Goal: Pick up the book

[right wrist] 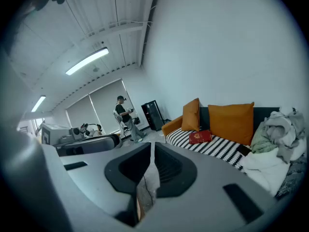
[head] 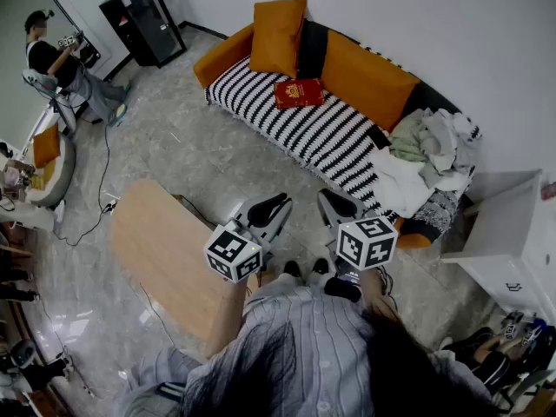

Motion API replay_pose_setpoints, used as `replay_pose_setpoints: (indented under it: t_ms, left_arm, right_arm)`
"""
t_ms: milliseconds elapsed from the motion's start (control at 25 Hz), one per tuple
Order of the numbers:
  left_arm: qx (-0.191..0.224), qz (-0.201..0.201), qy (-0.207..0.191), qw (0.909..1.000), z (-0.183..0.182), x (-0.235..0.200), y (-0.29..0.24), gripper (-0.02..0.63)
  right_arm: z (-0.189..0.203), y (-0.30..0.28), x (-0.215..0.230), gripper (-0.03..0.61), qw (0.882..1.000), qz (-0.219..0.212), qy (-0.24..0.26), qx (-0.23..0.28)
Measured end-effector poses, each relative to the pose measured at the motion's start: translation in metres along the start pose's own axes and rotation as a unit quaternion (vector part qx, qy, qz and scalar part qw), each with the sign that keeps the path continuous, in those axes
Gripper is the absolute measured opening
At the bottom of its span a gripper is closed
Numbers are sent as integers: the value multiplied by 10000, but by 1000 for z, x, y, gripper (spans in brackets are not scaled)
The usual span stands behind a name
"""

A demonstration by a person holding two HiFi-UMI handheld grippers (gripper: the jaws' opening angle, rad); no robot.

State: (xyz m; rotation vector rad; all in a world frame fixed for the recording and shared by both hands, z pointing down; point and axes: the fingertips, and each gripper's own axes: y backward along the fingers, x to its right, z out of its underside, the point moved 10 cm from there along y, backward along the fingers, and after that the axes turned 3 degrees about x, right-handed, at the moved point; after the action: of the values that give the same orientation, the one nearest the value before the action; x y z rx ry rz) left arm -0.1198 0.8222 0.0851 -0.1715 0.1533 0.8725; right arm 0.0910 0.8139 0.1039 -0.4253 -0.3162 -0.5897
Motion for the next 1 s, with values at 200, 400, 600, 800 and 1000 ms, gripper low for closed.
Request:
replay_pose_setpoints:
  t_ms: [200,400,600,800,1000]
  left_arm:
    - [7,47,55,10000,0,2,-9,40]
    - [-45,97,66,9999,3,6,-21,40]
    - [-67,43,74,9999,7,9,-34,40]
    - [-35,-60,84,9999,10,12,-47,40]
    - [-100,-159,163,9997,17,15,-55,40]
  right_arm:
    - [-2,0,4,38,10000,-21,21,-1]
    - [-3,3,9,38,9996,15,296,41]
    - [-4,8,25,38,9997,-16,214,61]
    - [-8,12,44,38,9996,-35,280,24]
    - [-5,12,56,38,9996,-124,266,-32]
